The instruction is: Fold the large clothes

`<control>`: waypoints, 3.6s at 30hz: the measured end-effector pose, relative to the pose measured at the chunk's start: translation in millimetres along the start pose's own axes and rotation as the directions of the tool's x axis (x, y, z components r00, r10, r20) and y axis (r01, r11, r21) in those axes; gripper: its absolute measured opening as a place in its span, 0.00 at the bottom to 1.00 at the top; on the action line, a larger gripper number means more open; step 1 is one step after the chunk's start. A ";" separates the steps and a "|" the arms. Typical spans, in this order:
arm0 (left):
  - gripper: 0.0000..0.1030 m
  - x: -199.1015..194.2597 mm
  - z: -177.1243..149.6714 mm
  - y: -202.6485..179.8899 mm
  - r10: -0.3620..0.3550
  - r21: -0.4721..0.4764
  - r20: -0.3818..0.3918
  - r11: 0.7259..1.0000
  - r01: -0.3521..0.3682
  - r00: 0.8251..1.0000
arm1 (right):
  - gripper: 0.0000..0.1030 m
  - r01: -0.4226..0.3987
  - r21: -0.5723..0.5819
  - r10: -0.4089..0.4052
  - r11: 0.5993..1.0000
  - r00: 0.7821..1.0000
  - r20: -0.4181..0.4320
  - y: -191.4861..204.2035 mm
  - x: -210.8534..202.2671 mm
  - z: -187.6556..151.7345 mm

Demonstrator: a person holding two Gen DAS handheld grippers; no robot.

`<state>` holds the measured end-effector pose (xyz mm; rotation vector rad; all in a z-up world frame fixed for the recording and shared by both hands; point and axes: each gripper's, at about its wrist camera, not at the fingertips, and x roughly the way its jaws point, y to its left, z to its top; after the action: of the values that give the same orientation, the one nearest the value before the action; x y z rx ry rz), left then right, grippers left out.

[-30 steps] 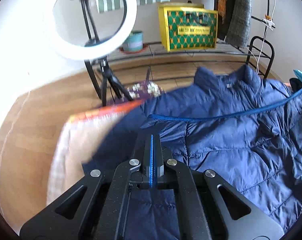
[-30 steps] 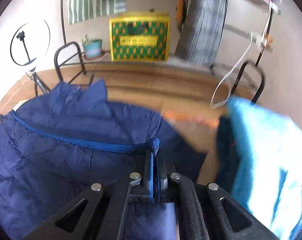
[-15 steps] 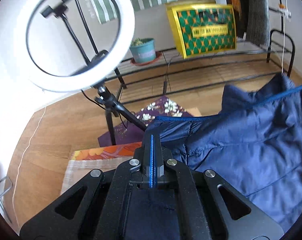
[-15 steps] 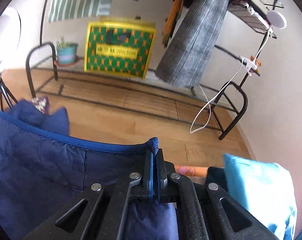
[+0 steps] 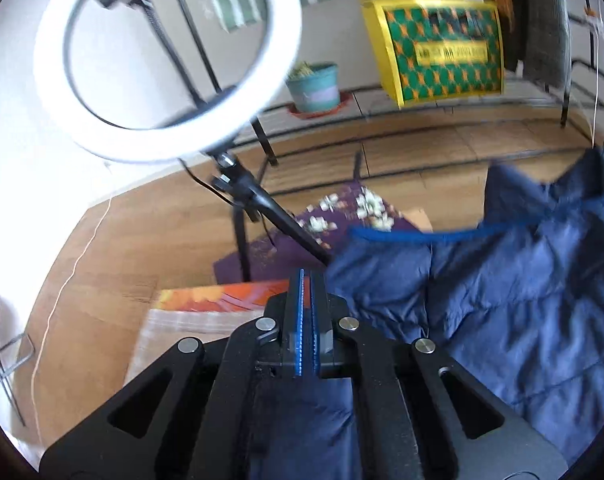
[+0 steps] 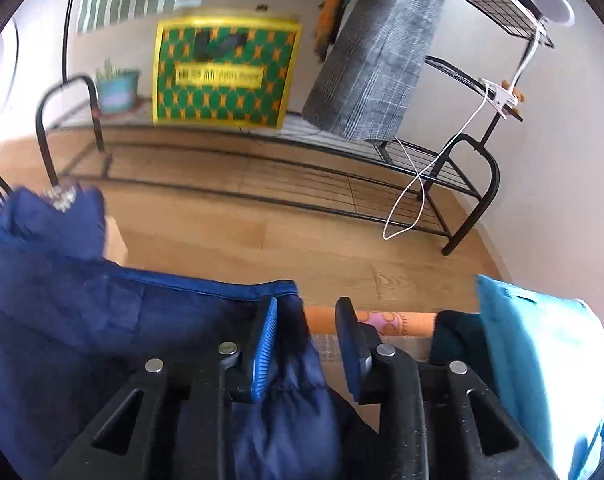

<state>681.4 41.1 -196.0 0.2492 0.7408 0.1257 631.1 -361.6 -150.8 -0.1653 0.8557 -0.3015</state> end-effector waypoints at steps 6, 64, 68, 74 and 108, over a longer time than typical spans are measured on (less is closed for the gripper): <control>0.02 -82.5 -16.0 10.1 -0.251 -0.115 0.041 0.960 0.254 0.967 | 0.30 -0.155 0.098 0.149 0.983 0.986 0.070 -34.9 -80.7 -21.7; 0.03 -193.7 -140.9 -58.4 -0.431 -0.090 -0.036 0.900 0.427 0.902 | 0.07 -0.345 0.355 0.332 0.869 0.938 0.099 -35.5 -232.0 -171.3; 0.03 -152.3 -151.6 -50.0 -0.453 -0.159 -0.160 0.889 0.430 0.877 | 0.06 -0.326 0.318 0.304 0.890 0.945 0.116 -22.9 -242.6 -158.1; 0.03 -166.2 -146.4 -37.5 -0.455 -0.134 -0.123 0.888 0.440 0.882 | 0.06 -0.299 0.286 0.273 0.910 0.953 0.131 -7.8 -261.2 -142.6; 0.03 -298.3 -292.8 285.2 -0.228 -0.570 0.026 0.797 0.202 0.973 | 0.04 -0.647 -0.210 0.654 0.733 0.755 -0.043 411.8 -264.6 -114.9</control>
<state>256.4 308.6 -133.3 -0.4172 0.7374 0.1311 460.4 111.3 -143.8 -0.0577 0.8586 0.4639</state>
